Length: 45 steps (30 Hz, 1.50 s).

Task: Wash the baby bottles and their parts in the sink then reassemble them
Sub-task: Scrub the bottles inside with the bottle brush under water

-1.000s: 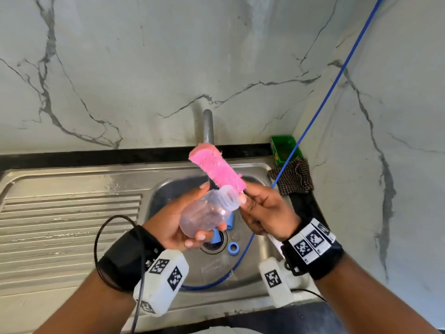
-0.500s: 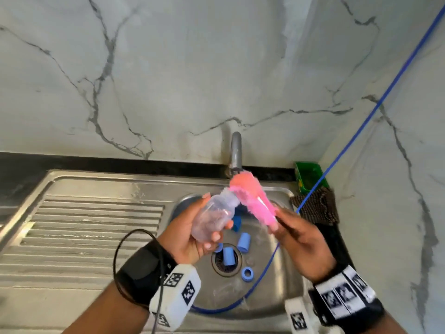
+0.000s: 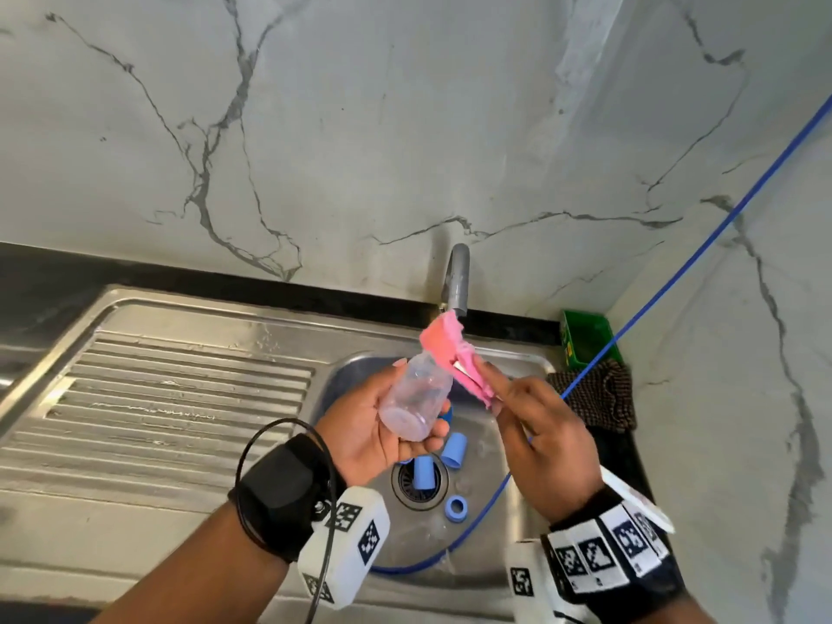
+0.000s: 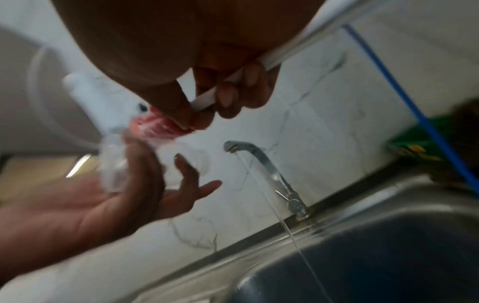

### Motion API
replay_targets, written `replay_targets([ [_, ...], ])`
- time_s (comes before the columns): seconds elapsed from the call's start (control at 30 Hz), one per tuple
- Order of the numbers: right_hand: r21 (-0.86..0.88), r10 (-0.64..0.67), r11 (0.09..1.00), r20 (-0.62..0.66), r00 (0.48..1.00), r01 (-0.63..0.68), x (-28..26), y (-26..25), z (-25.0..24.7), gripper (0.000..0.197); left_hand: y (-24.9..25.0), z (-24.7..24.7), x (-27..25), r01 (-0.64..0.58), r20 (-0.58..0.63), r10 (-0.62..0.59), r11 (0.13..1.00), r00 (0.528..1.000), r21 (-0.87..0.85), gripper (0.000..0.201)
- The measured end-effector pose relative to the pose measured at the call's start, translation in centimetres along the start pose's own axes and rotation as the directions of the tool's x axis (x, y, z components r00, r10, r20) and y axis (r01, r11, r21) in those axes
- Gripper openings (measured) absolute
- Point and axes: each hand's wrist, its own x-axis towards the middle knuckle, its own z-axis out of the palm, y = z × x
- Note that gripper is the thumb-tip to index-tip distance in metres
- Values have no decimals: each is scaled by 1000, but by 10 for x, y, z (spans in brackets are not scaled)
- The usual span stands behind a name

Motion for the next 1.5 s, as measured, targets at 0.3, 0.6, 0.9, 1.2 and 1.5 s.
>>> replay_targets([
  [0.3,-87,22,996,105,994,-13,-17,-1,12,67,-19,-8,14,17,-87,-33,983,996,-182,41],
  [0.6,21,303,953,17,953,-304,-45,29,34,67,-23,-30,53,74,-344,-236,903,909,-424,40],
  [0.9,196,597,790,-28,802,-581,-39,66,21,59,-10,-40,161,166,-278,-274,919,921,-357,41],
  [1.2,239,740,627,117,663,-742,-31,103,53,55,-9,-48,180,290,-283,-338,936,897,-200,43],
  [1.5,328,748,596,104,655,-733,-10,128,80,54,-23,-89,173,-76,-7,370,209,929,975,55],
])
